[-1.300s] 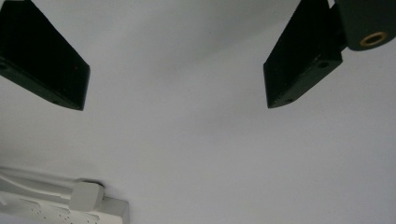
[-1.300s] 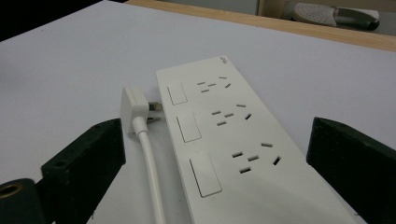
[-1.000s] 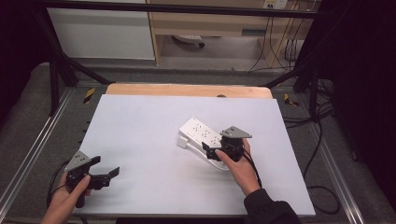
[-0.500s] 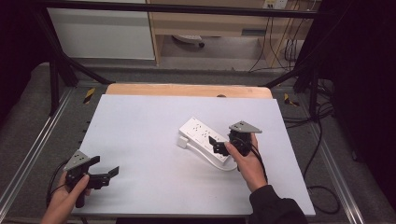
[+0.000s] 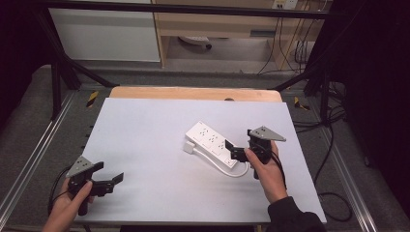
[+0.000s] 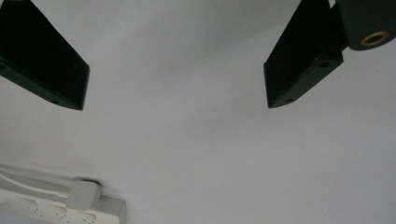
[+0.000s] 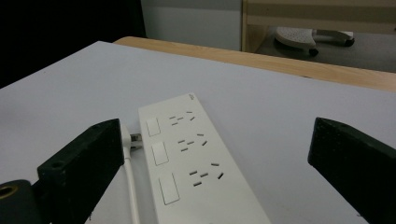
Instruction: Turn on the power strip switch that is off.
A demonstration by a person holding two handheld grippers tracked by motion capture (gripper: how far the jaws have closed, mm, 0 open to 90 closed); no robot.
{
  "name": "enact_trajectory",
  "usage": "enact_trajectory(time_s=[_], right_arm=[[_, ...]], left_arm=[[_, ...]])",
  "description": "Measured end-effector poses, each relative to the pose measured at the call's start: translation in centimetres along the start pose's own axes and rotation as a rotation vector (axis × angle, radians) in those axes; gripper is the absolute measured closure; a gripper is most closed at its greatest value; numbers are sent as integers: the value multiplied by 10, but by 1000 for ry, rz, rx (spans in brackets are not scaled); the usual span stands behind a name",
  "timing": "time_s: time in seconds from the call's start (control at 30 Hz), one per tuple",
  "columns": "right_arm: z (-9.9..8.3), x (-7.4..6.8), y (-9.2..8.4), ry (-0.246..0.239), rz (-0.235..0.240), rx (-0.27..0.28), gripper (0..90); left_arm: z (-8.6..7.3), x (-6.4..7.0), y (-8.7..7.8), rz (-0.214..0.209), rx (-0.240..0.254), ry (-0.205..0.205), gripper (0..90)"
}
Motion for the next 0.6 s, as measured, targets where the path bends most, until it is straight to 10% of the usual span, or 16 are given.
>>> enact_trajectory(time_s=[0.6], right_arm=[[-17, 29, -21, 33, -25, 26, 52]], left_arm=[[0, 0, -2, -1, 7, 3, 70]])
Point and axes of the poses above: each handheld gripper's, and its own axes: y roughly forward along the jaws, z roughly out of its top, x roughly to its right, the point moved 3 cm from there along y, roughly forward along the jaws, and after that the axes turned 15 degrees about -z, right-handed, at the moved point
